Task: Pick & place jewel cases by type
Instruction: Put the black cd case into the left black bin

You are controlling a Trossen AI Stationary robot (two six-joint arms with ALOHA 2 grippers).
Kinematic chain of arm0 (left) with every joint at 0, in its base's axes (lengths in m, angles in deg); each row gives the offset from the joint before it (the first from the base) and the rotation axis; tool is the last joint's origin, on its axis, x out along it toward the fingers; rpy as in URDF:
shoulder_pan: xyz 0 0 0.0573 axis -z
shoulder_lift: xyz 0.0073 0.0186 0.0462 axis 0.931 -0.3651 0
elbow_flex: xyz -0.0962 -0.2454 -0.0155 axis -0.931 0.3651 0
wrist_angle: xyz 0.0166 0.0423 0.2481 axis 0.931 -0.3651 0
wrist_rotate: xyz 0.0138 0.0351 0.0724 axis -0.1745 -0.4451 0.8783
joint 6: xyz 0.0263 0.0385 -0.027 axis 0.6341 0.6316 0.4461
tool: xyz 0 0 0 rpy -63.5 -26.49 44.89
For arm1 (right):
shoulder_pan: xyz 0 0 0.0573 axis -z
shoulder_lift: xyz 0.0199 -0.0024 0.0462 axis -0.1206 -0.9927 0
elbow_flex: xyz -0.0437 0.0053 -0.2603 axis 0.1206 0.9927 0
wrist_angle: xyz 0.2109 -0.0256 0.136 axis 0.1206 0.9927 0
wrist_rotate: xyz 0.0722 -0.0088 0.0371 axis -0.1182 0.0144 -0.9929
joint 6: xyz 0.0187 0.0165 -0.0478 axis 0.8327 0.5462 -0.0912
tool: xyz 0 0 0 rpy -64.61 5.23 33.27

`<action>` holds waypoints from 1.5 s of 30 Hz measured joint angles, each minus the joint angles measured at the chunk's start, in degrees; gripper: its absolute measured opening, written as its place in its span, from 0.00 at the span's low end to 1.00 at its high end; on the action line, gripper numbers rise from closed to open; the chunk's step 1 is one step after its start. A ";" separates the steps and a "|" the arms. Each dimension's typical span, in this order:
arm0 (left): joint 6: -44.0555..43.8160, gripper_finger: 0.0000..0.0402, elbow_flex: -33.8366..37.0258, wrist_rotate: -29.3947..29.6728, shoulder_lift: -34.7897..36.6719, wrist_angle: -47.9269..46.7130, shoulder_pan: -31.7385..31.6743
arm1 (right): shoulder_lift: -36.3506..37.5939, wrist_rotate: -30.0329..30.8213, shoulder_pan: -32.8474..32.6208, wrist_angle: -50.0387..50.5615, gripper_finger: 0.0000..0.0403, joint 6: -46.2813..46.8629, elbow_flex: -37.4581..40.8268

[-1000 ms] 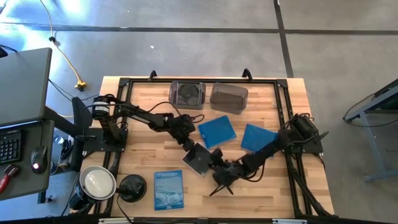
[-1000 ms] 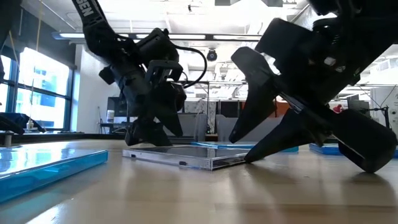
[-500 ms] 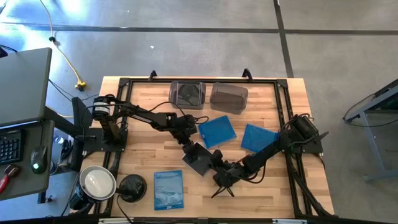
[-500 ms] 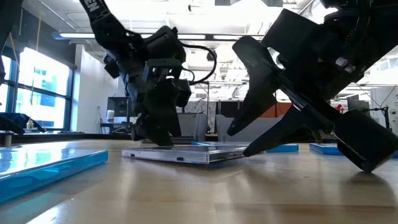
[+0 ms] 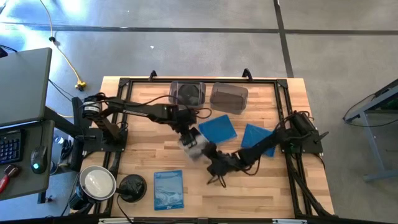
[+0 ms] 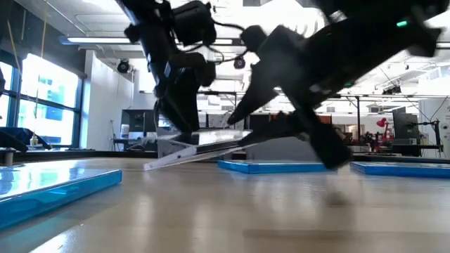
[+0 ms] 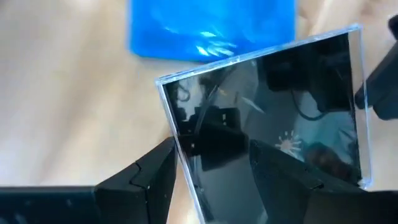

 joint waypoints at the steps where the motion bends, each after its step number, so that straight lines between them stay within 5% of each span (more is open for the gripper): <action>1: 0.82 0.48 -1.17 2.27 0.24 -1.88 -0.03 | 0.00 0.66 1.05 -0.67 0.35 -2.05 0.00; 8: 6.86 0.48 -12.11 20.61 0.85 -14.95 -2.65 | 0.44 4.69 10.68 -5.98 0.35 -16.05 0.04; 13: 11.01 0.48 -19.38 26.49 0.88 -18.61 -8.81 | 2.37 2.18 18.86 -13.61 0.35 -22.46 0.04; 24: 14.44 0.48 -24.26 18.56 0.75 -17.71 -21.62 | 7.83 -7.75 26.99 -20.63 0.35 -30.95 -0.02; 45: 20.86 0.48 -24.26 20.09 3.08 -9.70 -24.00 | 12.39 -21.30 33.47 -18.14 0.35 -32.87 -9.16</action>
